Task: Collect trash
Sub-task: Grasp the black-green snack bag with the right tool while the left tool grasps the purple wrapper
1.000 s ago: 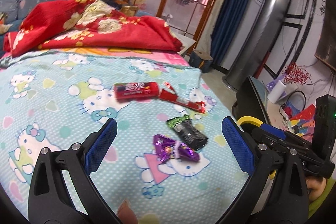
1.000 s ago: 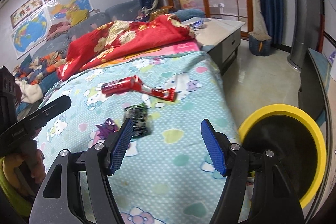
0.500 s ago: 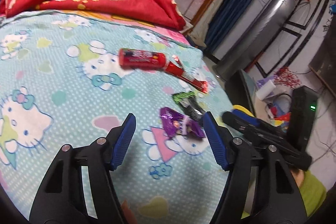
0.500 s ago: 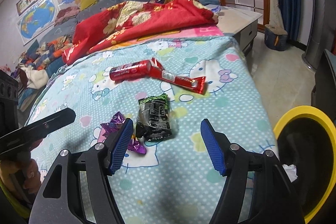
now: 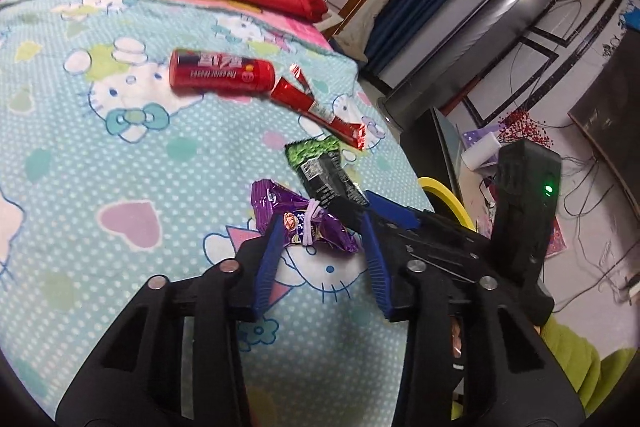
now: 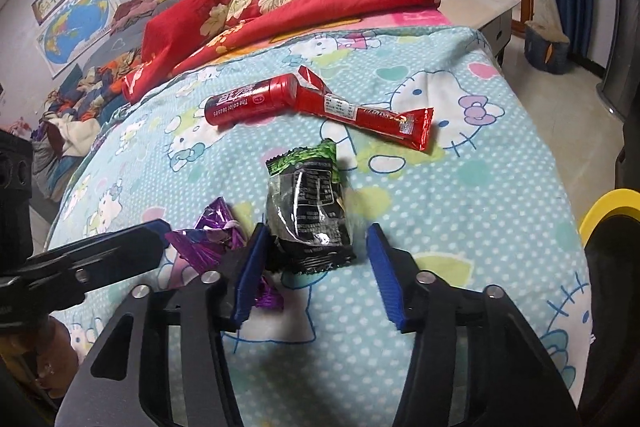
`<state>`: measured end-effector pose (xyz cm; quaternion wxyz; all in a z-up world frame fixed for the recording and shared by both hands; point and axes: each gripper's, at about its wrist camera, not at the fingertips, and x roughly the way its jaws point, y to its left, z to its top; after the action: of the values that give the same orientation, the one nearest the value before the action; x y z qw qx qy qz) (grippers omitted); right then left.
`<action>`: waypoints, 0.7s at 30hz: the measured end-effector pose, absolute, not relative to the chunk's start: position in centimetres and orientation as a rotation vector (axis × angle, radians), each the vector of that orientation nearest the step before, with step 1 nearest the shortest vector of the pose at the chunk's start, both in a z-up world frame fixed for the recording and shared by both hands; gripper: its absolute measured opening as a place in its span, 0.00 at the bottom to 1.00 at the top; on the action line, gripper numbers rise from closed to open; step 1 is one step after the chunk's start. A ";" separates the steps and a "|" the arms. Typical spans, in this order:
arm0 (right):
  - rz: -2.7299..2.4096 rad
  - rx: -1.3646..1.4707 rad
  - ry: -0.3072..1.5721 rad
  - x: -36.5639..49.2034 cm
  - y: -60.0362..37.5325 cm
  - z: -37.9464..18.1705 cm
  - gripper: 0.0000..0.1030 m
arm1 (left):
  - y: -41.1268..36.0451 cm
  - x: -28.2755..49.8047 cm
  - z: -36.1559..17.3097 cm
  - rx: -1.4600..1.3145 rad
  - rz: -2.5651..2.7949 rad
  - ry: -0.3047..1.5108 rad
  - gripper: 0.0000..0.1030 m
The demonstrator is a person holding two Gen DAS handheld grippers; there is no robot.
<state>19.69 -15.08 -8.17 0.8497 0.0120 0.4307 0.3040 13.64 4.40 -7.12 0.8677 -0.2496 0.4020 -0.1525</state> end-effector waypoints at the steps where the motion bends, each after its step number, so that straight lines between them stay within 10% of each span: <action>1: 0.641 0.027 0.906 19.7 -15.1 -8.2 0.39 | 4.4 13.8 -7.3 -0.529 -0.320 0.848 0.28; 21: 0.592 0.074 0.846 18.4 -17.8 -7.3 0.26 | 2.1 14.1 -7.8 -0.458 -0.336 0.874 0.05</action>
<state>18.39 -17.85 -7.33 0.8690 0.0354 0.4042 0.2832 14.08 2.11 -7.77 0.8673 -0.2190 0.4173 -0.1604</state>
